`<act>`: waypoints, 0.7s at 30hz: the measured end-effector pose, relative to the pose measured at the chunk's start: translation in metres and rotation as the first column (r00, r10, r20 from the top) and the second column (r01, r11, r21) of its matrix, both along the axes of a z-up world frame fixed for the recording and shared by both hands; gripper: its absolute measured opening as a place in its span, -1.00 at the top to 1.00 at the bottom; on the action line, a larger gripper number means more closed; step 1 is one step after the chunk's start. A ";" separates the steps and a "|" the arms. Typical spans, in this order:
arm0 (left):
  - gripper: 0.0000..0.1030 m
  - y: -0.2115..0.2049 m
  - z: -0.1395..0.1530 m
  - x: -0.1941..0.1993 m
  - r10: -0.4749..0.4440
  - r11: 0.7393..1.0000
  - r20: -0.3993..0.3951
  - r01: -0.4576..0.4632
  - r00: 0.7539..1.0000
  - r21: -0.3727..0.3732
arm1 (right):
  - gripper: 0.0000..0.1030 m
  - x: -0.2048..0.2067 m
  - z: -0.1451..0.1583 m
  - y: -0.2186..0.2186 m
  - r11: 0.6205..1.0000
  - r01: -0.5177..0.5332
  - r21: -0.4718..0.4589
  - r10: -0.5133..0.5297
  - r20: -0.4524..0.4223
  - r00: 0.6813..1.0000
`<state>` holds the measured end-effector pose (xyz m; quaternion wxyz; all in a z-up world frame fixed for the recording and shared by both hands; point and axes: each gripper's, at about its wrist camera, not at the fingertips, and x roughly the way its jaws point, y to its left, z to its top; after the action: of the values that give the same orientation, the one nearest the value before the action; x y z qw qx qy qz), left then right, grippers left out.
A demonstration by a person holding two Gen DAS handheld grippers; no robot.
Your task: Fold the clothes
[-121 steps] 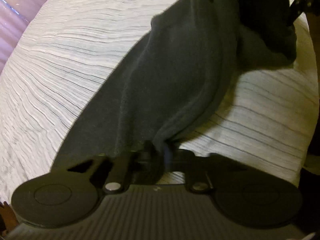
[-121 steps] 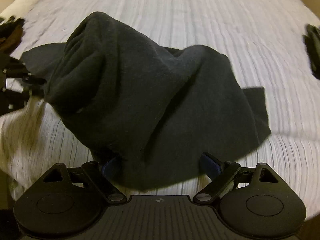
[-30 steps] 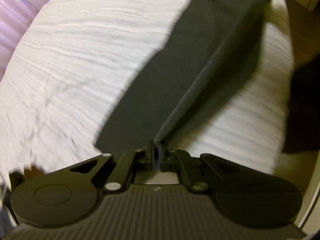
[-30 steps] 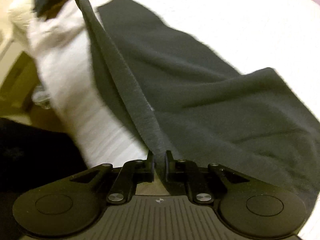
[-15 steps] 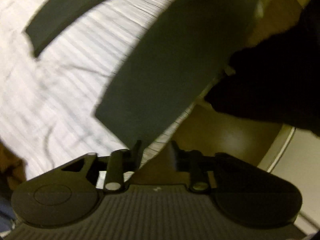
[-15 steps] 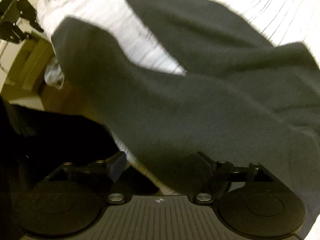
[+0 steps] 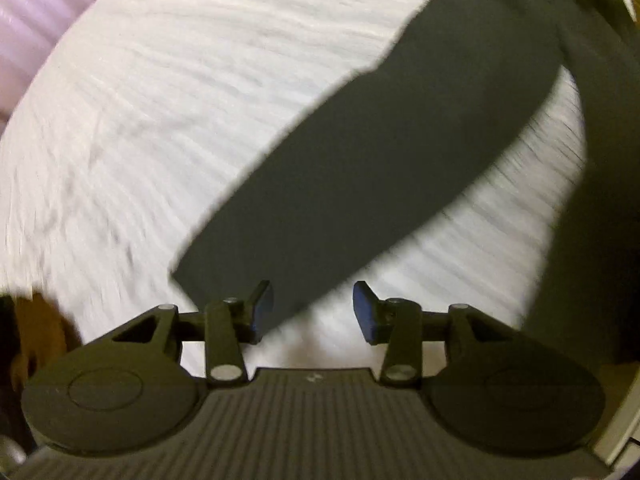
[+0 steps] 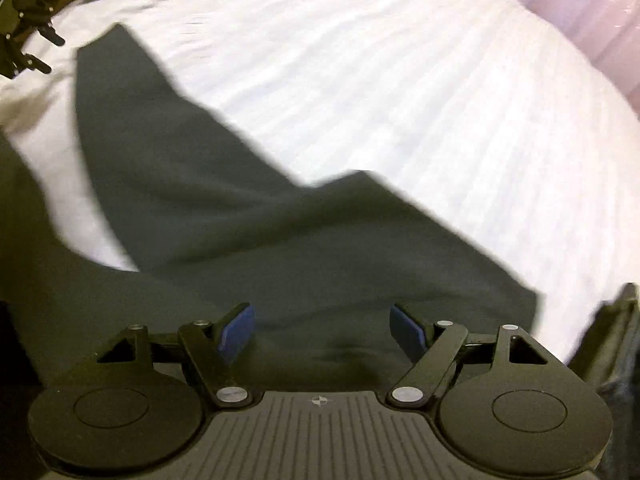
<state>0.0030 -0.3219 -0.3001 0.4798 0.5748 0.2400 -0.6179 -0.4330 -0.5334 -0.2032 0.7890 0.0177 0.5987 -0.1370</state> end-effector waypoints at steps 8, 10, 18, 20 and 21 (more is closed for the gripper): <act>-0.03 -0.076 -0.057 -0.008 -0.017 0.999 0.021 0.016 1.000 0.038 | -0.51 -0.047 -0.042 -0.171 0.961 0.274 0.027 -0.276 0.077 0.958; -0.16 -0.083 -0.067 -0.005 -0.004 0.998 0.025 0.003 1.000 0.060 | -0.51 -0.051 -0.060 -0.203 0.946 0.317 0.068 -0.322 0.087 0.943; -0.21 -0.094 -0.053 0.006 0.004 0.997 0.045 -0.008 0.999 0.080 | 0.37 -0.067 -0.119 -0.275 0.842 0.451 0.296 -0.494 0.087 0.865; -0.20 -0.094 -0.043 0.006 0.004 0.998 0.054 -0.008 0.999 0.066 | 0.67 -0.074 -0.108 -0.277 0.820 0.489 0.297 -0.540 0.119 0.833; -0.20 -0.095 -0.039 0.007 0.006 0.998 0.057 -0.010 0.998 0.059 | 0.75 -0.078 -0.099 -0.276 0.816 0.506 0.280 -0.556 0.144 0.818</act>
<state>0.0096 -0.4171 -0.3390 0.4717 0.6051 0.2467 -0.5920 -0.5107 -0.8095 -0.3018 0.7721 0.2908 0.4907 -0.2800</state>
